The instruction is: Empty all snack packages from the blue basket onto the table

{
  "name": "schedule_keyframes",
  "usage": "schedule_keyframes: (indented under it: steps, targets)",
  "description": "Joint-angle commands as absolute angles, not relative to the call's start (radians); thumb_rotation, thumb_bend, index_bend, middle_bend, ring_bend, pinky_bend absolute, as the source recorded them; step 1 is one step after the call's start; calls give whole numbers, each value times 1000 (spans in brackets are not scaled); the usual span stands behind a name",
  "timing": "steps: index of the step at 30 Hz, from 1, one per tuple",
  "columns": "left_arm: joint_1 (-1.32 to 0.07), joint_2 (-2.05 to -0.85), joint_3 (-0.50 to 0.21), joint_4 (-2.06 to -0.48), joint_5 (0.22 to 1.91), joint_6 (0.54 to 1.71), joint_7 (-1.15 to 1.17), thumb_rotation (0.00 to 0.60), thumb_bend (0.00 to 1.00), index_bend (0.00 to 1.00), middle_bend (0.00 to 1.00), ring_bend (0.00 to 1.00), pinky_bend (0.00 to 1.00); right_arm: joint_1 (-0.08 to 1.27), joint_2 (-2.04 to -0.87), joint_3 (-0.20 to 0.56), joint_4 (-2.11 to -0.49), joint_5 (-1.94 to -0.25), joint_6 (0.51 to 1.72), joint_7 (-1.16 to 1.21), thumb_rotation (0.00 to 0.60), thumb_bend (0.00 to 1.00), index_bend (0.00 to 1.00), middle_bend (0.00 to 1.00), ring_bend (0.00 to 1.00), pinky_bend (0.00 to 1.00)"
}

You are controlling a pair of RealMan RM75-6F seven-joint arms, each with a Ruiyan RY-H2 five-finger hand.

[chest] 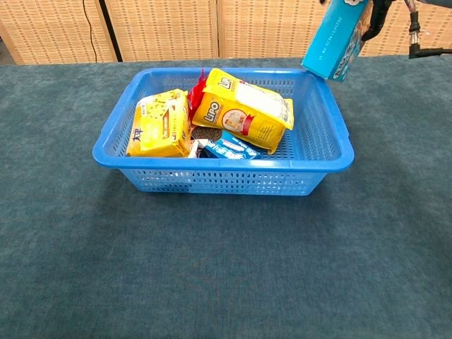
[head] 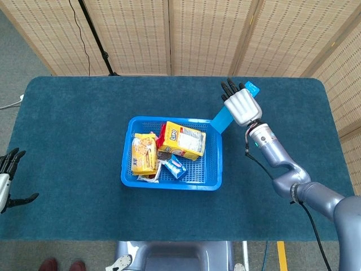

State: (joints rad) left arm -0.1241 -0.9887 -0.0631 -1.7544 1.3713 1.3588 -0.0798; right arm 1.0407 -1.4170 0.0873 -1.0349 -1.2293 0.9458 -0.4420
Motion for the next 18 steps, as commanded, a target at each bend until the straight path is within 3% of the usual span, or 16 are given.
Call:
schedule_keyframes:
  steps: [1,13,18]
  targets:
    - [-126,-990,-62,-1754,1377,1358,-80,600,0,0,0,0,0,1015,-1392,113,-1091,-1261,1018,-459,600,0,51,0,0,189]
    - [-123,-984,-48,-1742,1428,1370,-117,600,0,0,0,0,0,908,-1222,153,-1375,-1341,1213,-471,600,0,7,0,0,163]
    - [-152,-989,-37,-1704,1504,1352,-163,600,0,0,0,0,0,781,-1126,126,-1519,-1396,1342,-350,600,0,9,0,0,162]
